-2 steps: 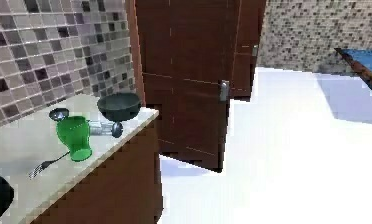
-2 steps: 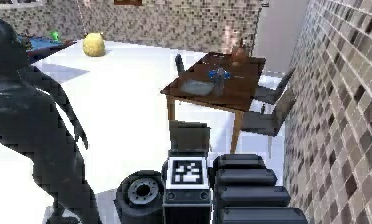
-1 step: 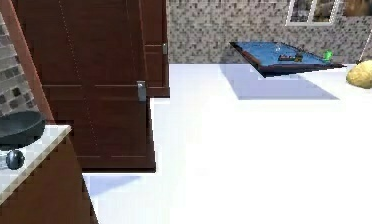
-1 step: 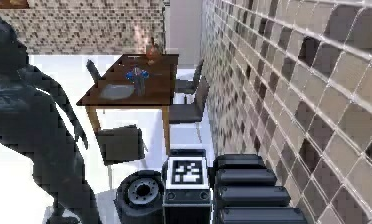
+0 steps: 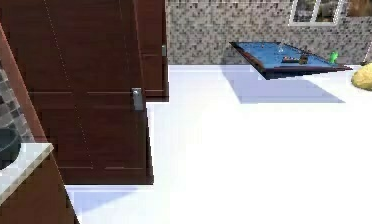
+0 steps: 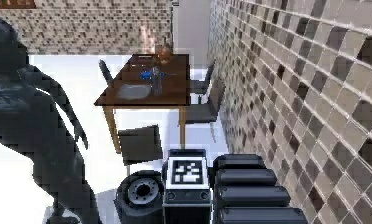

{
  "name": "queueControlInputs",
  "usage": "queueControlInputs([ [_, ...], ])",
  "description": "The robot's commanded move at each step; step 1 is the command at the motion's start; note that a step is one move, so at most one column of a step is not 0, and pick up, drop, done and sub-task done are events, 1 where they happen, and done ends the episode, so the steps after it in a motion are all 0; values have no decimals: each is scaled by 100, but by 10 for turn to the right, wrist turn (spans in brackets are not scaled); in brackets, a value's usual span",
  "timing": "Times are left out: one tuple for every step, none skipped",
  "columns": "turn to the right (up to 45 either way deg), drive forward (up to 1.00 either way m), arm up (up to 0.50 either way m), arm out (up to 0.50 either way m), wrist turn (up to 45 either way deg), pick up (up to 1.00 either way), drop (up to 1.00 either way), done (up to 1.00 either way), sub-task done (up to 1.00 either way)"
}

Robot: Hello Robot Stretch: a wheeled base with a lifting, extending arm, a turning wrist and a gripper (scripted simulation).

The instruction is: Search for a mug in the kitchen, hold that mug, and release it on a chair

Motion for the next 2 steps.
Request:
queueControlInputs([
  [420,0,0,0,0,0,0,0,0],
  [0,100,0,0,0,0,0,0,0],
])
